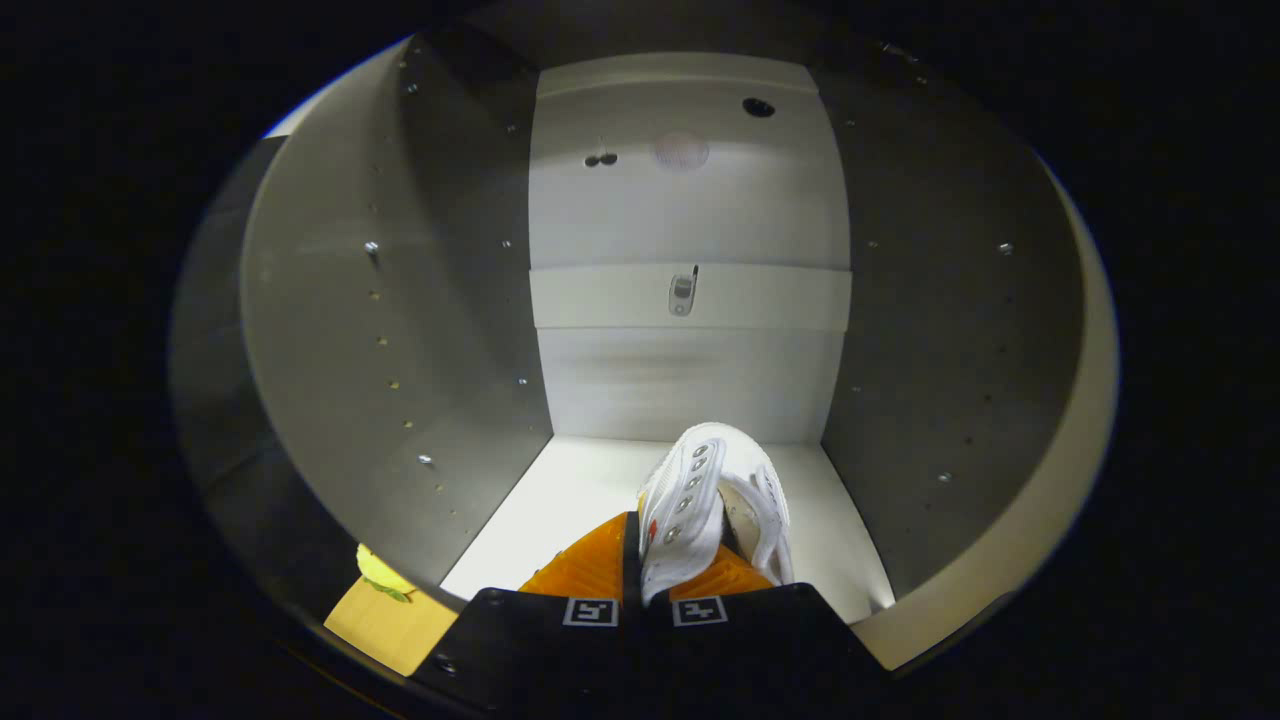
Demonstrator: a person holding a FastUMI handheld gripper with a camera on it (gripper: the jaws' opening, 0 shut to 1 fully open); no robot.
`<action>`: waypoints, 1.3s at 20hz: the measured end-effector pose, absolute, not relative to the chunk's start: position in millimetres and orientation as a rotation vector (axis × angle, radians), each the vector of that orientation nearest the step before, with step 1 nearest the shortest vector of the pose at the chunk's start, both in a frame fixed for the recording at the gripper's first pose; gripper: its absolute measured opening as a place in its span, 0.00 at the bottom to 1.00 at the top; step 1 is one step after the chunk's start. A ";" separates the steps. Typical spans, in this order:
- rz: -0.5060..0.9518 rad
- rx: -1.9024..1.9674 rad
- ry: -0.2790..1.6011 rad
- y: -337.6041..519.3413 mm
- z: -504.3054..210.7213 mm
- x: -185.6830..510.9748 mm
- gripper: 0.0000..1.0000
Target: Open the shoe cabinet door, grab the shoes and put them into the shoe cabinet, then close the shoe cabinet door.
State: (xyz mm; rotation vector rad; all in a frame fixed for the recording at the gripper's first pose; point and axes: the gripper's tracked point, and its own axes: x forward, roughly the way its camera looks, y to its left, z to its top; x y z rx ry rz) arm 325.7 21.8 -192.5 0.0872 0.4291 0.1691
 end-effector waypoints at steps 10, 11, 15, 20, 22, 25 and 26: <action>0.140 -0.084 0.511 24.0 -255.0 393.9 0.05; 0.142 -0.099 0.519 25.2 -258.9 395.1 0.05; 0.143 -0.158 0.532 33.6 -269.2 395.8 0.05; 0.121 -0.196 0.548 40.6 -273.4 392.1 0.11; 0.131 -0.158 0.573 46.3 -274.5 386.3 0.27; 0.139 -0.093 0.581 52.3 -267.8 372.8 0.61; 0.147 -0.082 0.570 54.6 -262.9 365.9 0.70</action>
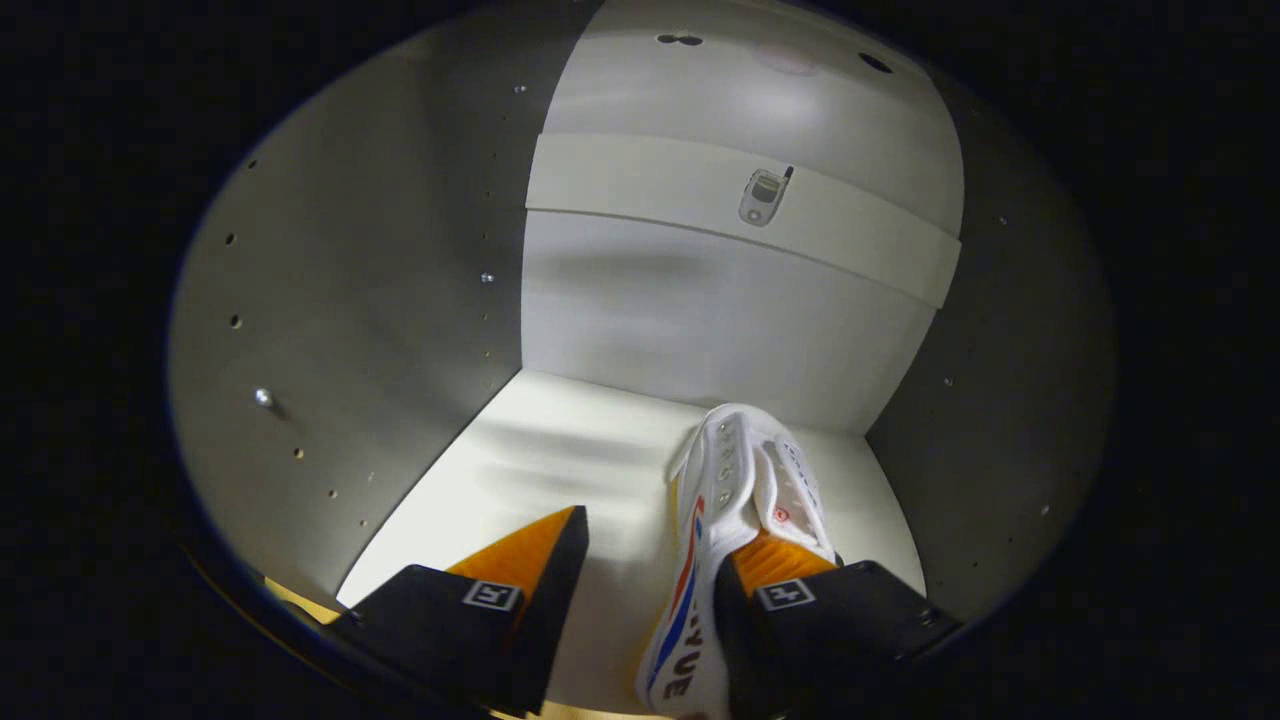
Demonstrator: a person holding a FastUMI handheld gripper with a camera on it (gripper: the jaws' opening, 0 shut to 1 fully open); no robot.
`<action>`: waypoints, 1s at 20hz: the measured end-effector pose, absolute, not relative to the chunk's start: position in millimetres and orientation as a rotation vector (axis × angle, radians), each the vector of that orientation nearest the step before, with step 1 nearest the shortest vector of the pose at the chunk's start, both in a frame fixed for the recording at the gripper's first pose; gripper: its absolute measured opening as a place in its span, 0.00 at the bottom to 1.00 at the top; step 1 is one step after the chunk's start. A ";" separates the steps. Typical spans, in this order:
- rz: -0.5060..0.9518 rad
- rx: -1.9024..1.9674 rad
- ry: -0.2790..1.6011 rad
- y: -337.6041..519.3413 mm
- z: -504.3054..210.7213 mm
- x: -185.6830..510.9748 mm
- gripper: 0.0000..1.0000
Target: Open the shoe cabinet door, grab the shoes and put them into the shoe cabinet, then close the shoe cabinet door.
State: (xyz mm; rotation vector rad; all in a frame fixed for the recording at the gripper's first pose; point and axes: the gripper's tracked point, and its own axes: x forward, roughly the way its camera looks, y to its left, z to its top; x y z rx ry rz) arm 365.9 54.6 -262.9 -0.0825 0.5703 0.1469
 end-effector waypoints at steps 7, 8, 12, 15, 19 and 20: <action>0.124 0.032 0.448 46.6 -202.8 313.9 0.98; 0.119 0.045 0.430 43.6 -191.4 303.9 0.98; 0.102 0.063 0.329 33.8 -138.7 258.1 0.98; 0.090 0.040 0.242 25.9 -101.4 214.2 0.98; 0.090 0.063 0.173 14.5 -64.1 138.5 0.98; 0.089 0.060 0.167 10.4 -58.8 118.3 0.98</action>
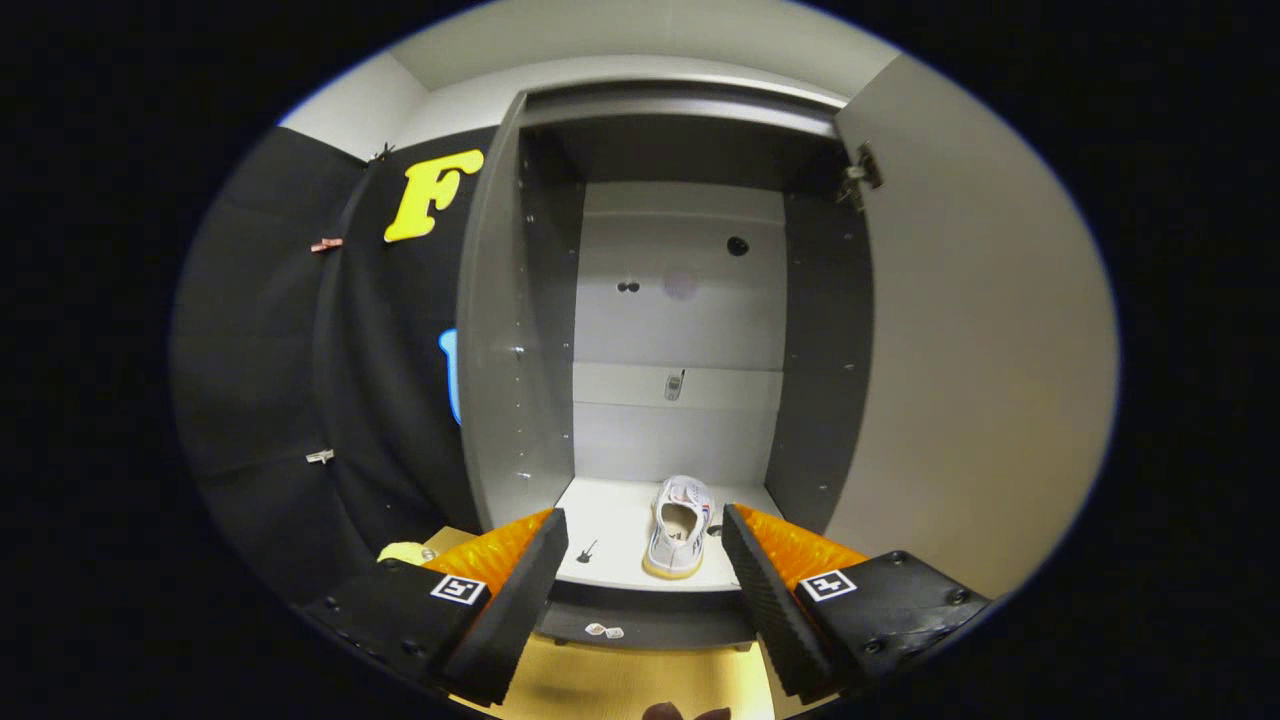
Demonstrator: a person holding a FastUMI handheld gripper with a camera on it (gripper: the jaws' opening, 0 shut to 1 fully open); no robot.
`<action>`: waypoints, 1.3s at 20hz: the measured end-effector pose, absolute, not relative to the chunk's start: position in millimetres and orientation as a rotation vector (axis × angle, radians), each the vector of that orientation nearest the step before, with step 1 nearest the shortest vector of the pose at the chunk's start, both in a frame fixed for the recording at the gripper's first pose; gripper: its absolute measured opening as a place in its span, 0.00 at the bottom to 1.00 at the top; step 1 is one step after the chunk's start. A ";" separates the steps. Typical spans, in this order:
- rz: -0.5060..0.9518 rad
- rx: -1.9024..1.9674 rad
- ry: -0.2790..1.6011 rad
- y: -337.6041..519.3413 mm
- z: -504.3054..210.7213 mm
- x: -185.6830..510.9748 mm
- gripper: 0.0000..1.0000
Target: Open the shoe cabinet door, grab the shoes and put them into the shoe cabinet, then close the shoe cabinet door.
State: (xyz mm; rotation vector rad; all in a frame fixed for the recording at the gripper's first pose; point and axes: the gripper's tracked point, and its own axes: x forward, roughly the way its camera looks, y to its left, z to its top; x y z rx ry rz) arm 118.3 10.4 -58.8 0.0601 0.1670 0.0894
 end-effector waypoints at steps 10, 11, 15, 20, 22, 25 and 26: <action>0.016 0.050 0.100 -65.1 -17.5 -47.2 0.98; 0.000 0.057 0.091 -77.7 -13.2 -59.4 0.98; -0.088 0.118 0.058 -130.2 -0.1 -104.4 0.98; -0.279 0.138 0.064 -215.7 -6.4 -121.7 0.98; -0.349 0.136 0.074 -251.4 -14.5 -121.8 0.98; -0.424 0.121 0.111 -296.4 -36.3 -108.5 0.98; -0.435 0.127 0.124 -306.8 -44.7 -101.3 0.98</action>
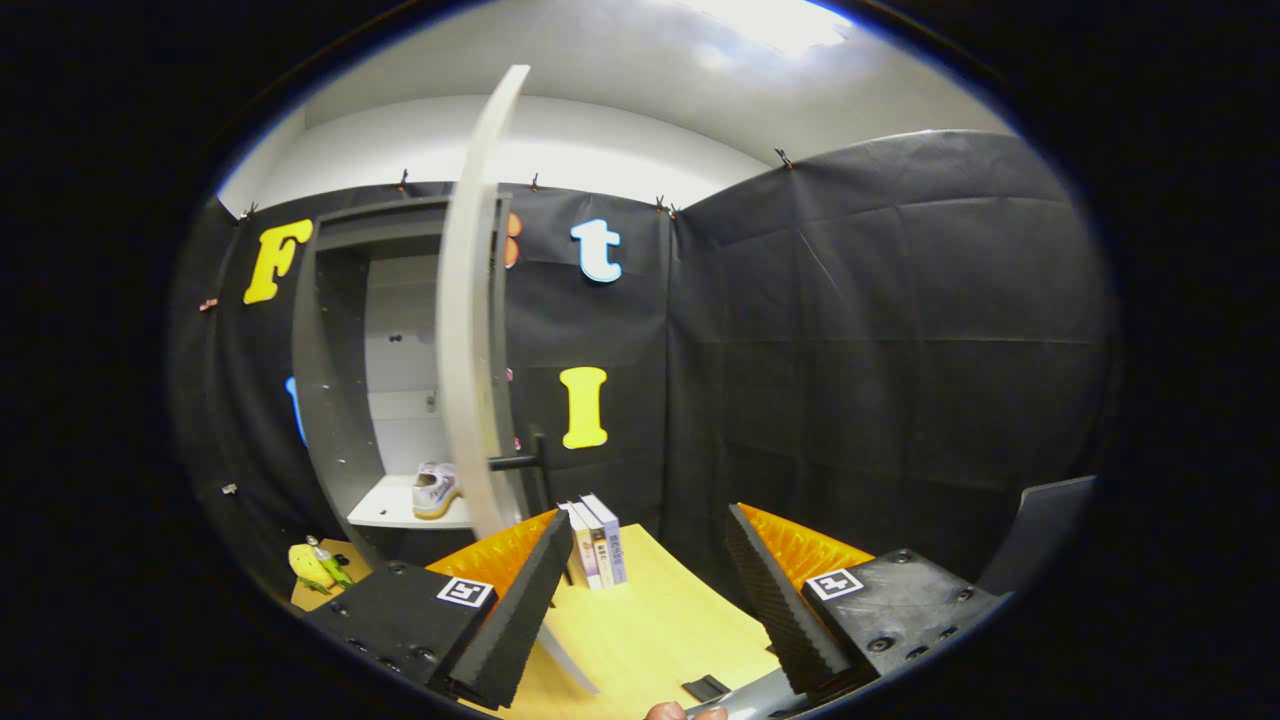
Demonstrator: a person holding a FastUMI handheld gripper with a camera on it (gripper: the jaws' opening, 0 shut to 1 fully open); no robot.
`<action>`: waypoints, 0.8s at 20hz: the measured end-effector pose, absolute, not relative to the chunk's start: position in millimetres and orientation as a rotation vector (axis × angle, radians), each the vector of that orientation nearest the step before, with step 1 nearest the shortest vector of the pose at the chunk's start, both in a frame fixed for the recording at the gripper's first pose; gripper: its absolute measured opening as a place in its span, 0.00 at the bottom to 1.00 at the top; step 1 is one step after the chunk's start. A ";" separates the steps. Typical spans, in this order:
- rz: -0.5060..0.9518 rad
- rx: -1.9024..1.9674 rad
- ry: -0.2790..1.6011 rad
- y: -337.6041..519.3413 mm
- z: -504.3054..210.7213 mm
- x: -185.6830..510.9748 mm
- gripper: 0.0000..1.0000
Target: Open the shoe cabinet door, grab the shoes and put them into the shoe cabinet, then close the shoe cabinet door.
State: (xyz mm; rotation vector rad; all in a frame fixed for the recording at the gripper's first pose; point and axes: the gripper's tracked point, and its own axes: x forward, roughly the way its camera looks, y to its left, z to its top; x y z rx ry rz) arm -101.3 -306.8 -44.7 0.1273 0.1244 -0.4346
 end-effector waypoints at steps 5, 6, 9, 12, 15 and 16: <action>-0.395 0.195 0.202 -317.2 -79.4 -63.2 0.98; -0.380 0.208 0.208 -312.8 -82.0 -58.3 0.98; -0.375 0.195 0.199 -305.9 -81.0 -55.9 0.97; -0.357 0.197 0.204 -291.3 -81.3 -56.3 0.98; -0.328 0.193 0.204 -265.8 -77.7 -58.5 0.98; -0.311 0.200 0.206 -253.9 -78.9 -59.4 0.98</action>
